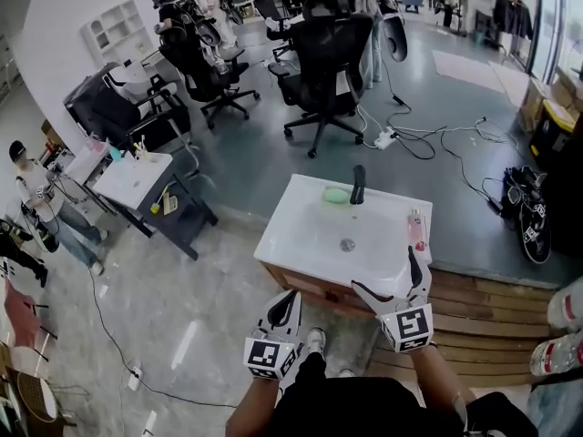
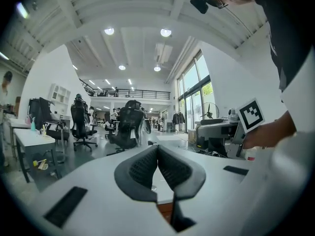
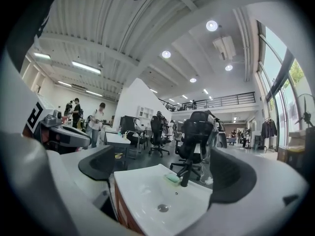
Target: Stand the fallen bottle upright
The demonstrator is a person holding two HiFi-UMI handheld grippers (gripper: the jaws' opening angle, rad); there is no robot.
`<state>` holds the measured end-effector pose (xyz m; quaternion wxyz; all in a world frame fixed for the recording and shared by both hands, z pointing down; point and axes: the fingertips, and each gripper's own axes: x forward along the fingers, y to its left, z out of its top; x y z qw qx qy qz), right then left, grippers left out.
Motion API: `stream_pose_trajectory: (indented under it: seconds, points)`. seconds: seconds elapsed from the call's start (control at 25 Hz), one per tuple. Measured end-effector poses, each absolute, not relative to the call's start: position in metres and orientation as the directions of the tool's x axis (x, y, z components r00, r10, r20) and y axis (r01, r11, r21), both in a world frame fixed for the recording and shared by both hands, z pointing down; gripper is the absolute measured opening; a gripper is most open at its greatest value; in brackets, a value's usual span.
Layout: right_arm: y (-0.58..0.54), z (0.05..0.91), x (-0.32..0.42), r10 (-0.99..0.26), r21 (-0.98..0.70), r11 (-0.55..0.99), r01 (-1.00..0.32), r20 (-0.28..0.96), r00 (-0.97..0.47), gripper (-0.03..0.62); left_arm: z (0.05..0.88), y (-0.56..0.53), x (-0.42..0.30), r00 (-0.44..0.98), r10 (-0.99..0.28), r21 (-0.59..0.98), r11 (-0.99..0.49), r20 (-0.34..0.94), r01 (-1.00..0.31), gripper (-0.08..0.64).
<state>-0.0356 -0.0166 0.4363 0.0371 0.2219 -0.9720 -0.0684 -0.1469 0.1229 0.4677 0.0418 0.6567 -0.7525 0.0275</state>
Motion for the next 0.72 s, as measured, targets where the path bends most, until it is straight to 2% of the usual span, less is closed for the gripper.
stream_pose_trajectory:
  seconds: [0.72]
  points:
    - [-0.142, 0.444, -0.141, -0.65, 0.153, 0.759, -0.633, 0.11, -0.752, 0.598, 0.464, -0.021, -0.287, 0.101, -0.99, 0.016, -0.1, 0.096, -0.995, 0.018]
